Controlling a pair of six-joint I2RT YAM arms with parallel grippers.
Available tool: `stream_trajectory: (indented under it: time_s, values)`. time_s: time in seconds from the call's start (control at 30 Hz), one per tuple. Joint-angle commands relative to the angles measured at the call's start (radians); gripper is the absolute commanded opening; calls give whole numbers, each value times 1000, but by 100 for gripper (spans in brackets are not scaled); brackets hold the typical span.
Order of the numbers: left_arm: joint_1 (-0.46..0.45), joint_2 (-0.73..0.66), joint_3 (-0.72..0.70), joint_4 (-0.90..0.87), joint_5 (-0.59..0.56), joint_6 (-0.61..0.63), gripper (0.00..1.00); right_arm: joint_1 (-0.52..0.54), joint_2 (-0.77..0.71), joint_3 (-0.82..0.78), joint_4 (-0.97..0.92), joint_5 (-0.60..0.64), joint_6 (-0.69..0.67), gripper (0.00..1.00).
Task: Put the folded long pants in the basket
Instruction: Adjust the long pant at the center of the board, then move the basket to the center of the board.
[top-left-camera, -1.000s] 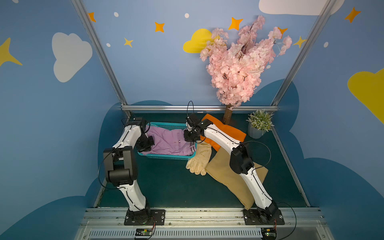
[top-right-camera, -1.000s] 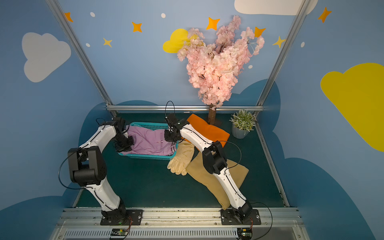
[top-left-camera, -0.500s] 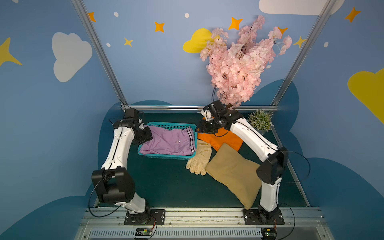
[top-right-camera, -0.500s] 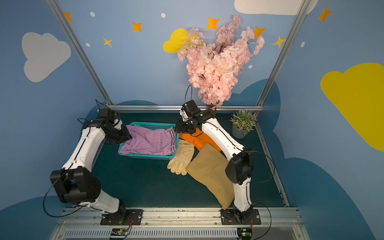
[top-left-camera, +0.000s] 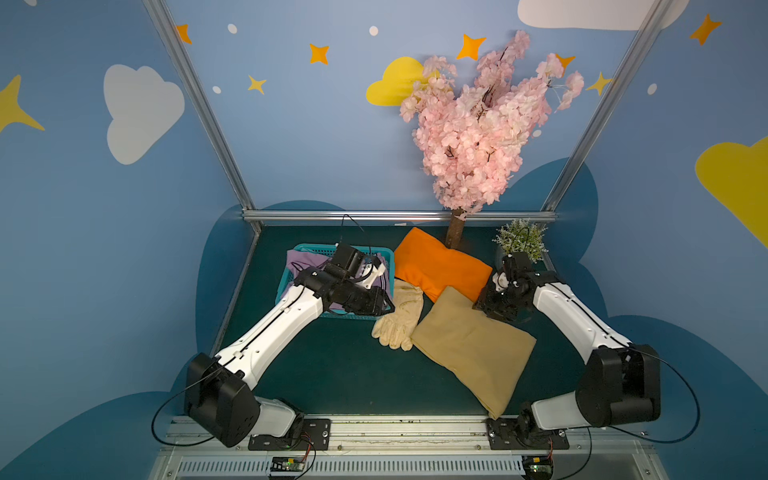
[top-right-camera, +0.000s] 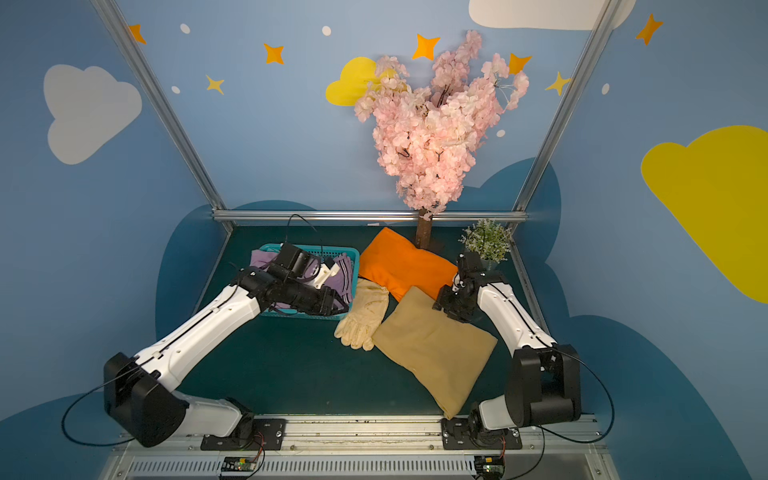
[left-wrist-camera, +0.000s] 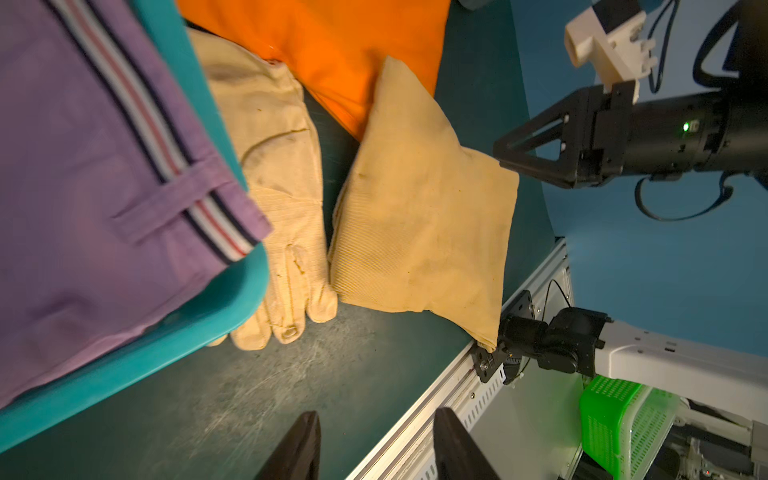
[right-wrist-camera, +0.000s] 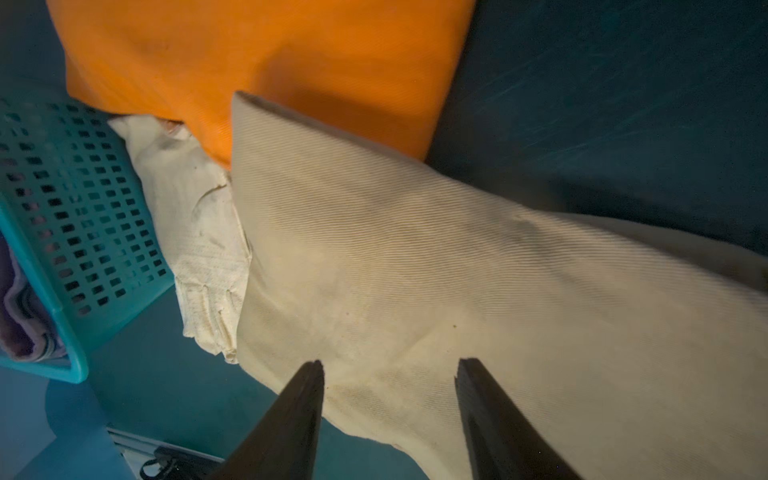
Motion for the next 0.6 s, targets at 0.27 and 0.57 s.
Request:
stream_trajectory:
  time_s: [0.27,0.57]
  values:
    - [-221,263,104,130,-163,-15,53,-52,-148,-98,85,-23,-53,57]
    - [-267,528,294,125,-246,6,69,-81,-238,-210,91,86,-62,80]
